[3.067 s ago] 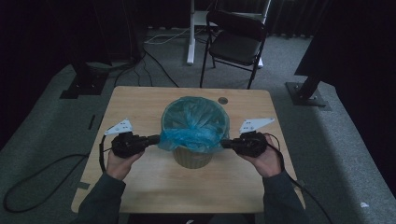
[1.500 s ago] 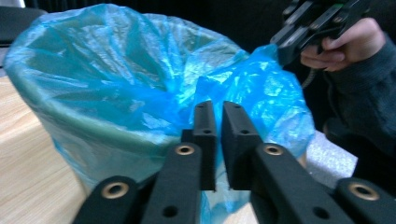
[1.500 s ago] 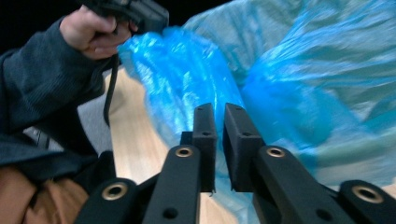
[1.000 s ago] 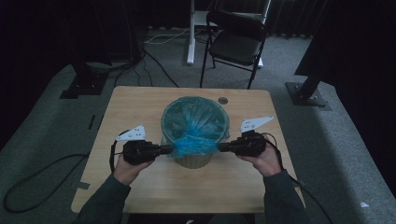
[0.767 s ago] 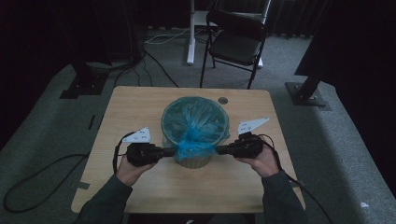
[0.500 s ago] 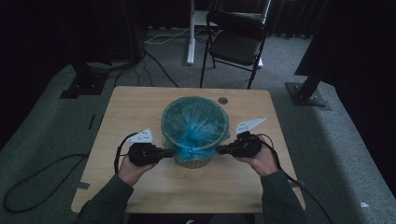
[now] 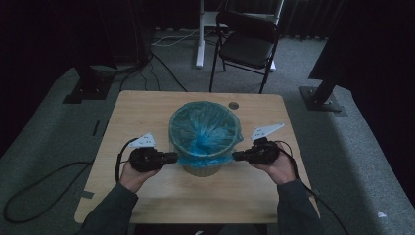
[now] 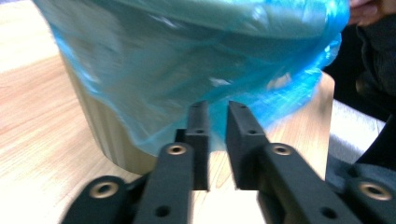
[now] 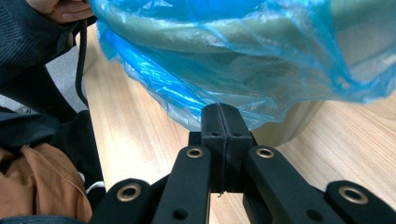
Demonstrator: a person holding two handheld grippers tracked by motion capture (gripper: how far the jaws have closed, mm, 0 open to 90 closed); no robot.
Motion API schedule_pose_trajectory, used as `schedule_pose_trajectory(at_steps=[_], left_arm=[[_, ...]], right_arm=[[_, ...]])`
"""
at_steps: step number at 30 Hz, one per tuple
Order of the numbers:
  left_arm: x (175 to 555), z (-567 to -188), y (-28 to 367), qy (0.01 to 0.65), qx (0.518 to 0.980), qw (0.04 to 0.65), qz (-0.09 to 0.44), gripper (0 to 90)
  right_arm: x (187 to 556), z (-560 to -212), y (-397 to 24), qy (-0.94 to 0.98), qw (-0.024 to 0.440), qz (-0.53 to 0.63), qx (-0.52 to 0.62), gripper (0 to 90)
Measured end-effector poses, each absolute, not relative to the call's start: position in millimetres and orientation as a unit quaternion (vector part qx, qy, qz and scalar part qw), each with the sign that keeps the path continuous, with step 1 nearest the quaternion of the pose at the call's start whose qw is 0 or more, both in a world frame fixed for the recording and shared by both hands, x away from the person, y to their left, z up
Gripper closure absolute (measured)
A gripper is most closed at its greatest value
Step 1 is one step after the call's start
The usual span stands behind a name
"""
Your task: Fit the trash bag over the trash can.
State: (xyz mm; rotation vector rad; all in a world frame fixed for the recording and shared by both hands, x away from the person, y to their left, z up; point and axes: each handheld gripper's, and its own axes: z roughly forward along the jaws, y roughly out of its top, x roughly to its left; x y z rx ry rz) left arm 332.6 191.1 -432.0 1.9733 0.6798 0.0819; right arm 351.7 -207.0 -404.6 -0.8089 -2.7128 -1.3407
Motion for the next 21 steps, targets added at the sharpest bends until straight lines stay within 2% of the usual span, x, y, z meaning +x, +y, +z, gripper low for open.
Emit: schedule_pose_trajectory(at_steps=[3,6,21], left_arm=[[330,-426,197,0.283,0.809,0.514,0.040,70.6],[329,-420,203,0.284,0.801,0.525,0.048,67.5],[353,-391,208,0.314,0.764,0.557,0.085,63.1]], right_arm=[[349,-398,-216,-0.854,0.000,-0.449,-0.262,79.0],[348,-390,-223,-0.845,-0.011,-0.464,-0.266,73.2],[364,-370,-224,-0.801,-0.069,-0.510,-0.306,71.5]])
